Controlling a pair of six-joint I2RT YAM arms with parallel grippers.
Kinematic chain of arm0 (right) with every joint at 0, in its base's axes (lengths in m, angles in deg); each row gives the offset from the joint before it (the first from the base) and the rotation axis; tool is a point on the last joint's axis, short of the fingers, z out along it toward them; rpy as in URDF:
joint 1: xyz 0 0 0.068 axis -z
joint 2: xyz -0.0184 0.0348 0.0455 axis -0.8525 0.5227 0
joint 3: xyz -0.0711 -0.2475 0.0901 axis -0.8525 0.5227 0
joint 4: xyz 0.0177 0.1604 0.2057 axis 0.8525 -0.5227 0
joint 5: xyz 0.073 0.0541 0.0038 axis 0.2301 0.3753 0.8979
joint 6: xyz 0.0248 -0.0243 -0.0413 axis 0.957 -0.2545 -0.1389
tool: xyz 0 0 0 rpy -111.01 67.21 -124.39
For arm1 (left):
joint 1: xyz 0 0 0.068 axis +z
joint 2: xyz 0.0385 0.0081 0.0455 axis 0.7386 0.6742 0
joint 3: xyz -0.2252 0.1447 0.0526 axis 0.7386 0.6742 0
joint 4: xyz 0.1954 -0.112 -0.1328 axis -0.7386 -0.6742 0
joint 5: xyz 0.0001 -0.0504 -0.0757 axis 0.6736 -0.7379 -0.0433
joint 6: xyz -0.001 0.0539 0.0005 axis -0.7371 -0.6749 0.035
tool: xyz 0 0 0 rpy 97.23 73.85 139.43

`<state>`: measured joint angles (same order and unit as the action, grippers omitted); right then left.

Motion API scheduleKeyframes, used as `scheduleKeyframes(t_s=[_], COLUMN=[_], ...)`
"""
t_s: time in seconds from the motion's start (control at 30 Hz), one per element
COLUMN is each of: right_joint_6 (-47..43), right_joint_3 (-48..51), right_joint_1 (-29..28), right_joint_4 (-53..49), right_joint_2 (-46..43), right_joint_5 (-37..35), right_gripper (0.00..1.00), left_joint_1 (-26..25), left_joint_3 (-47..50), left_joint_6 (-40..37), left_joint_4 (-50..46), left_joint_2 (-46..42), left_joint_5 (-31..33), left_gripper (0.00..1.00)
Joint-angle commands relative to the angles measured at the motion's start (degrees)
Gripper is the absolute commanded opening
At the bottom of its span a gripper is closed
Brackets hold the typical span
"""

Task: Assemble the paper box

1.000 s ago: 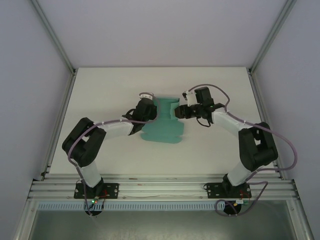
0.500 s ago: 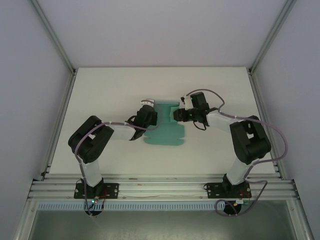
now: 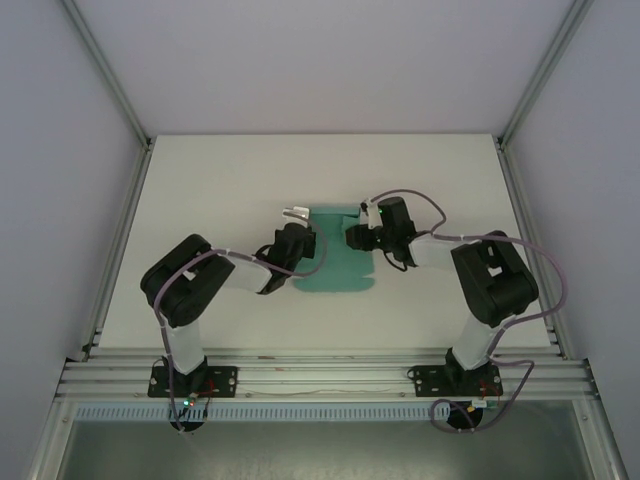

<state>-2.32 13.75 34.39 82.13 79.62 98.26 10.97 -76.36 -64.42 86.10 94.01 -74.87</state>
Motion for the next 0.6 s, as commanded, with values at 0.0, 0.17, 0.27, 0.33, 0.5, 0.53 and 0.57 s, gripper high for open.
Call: scheduleKeyframes(t_s=[0.0, 0.17, 0.27, 0.33, 0.5, 0.53, 0.57], right_joint_6=[1.3, 1.7, 2.0, 2.8, 10.0, 11.6, 12.8], right_joint_3=[1.6, 1.2, 0.0, -0.7, -2.0, -2.4, -2.8], right_joint_1=[0.2, 0.1, 0.2, 0.1, -0.1, -0.5, -1.0], right_joint_4=[3.9, 7.0, 6.2, 5.4, 1.2, -0.3, -1.9], right_joint_2=[-0.7, 0.7, 1.3, 1.4, 2.5, 2.7, 2.9], right_joint_5=[-6.6, -5.5, -7.1, -9.2, -22.8, -26.1, -29.0], right_gripper=[0.42, 0.33, 0.2, 0.16, 0.02, 0.01, 0.01], left_joint_1=[-1.1, -1.1, -1.1, -1.1, -1.4, -1.4, -1.4], left_joint_3=[2.3, 2.2, 1.8, 1.6, 0.1, 0.0, -0.2], left_joint_6=[-1.0, -1.0, -0.9, -0.7, 1.1, 2.0, 3.3], left_joint_4=[-1.5, -0.6, -0.7, -1.1, -4.5, -4.8, -5.3], left_joint_2=[2.5, 3.0, 3.1, 3.1, 3.1, 3.2, 3.2], left_joint_5=[-1.7, -2.8, -3.2, -3.0, -0.2, 0.8, 2.0], left_gripper=[0.0, 0.0, 0.0, 0.0, 0.0, 0.0, 0.0])
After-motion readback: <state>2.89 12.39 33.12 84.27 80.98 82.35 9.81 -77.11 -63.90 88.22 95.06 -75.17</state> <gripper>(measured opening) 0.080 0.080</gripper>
